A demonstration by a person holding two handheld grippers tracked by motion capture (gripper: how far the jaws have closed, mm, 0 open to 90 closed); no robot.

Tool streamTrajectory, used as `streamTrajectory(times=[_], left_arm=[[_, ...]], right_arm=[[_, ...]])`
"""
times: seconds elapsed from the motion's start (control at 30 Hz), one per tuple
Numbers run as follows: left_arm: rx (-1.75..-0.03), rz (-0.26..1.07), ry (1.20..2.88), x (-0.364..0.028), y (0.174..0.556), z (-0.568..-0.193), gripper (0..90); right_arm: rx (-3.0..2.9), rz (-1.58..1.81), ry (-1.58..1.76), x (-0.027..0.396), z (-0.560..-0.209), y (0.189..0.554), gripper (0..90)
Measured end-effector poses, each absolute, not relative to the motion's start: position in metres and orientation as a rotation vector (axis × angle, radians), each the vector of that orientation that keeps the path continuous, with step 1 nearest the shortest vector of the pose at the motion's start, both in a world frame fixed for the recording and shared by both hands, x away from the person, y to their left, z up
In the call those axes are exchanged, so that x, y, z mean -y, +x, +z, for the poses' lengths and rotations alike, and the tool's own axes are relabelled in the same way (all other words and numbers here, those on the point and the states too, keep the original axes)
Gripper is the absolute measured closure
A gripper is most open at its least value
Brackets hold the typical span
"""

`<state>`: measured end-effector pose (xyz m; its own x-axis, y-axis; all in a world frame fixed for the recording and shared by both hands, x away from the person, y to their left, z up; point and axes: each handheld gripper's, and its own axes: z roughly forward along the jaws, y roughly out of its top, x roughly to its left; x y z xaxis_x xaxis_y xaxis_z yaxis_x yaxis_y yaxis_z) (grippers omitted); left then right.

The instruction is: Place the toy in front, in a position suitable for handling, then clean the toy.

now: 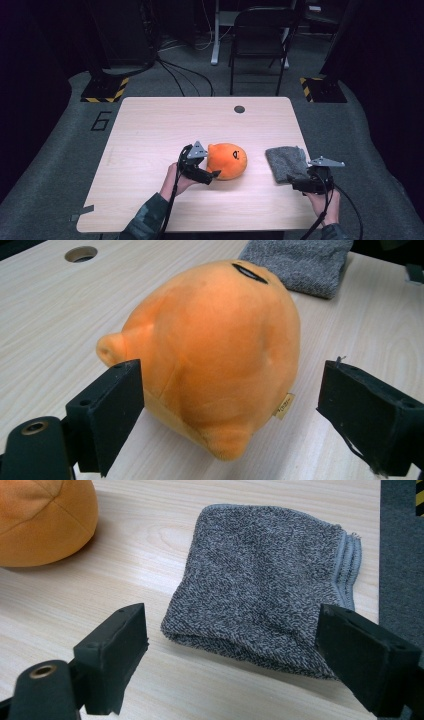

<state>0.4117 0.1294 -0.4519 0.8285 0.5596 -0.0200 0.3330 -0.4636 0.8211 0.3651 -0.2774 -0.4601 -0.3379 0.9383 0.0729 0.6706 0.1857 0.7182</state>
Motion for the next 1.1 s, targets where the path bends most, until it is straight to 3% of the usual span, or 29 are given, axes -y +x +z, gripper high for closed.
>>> streamTrajectory(times=[0.67,1.1], left_arm=[[-0.742,0.426,2.081,-0.125,0.396,-0.488,15.8],[-0.756,0.338,2.050,-0.134,0.402,-0.495,30.9]], right_arm=[[-2.091,0.957,1.501,0.268,-0.460,0.386,13.0],[-2.049,0.874,1.583,0.264,-0.472,0.418,12.7]])
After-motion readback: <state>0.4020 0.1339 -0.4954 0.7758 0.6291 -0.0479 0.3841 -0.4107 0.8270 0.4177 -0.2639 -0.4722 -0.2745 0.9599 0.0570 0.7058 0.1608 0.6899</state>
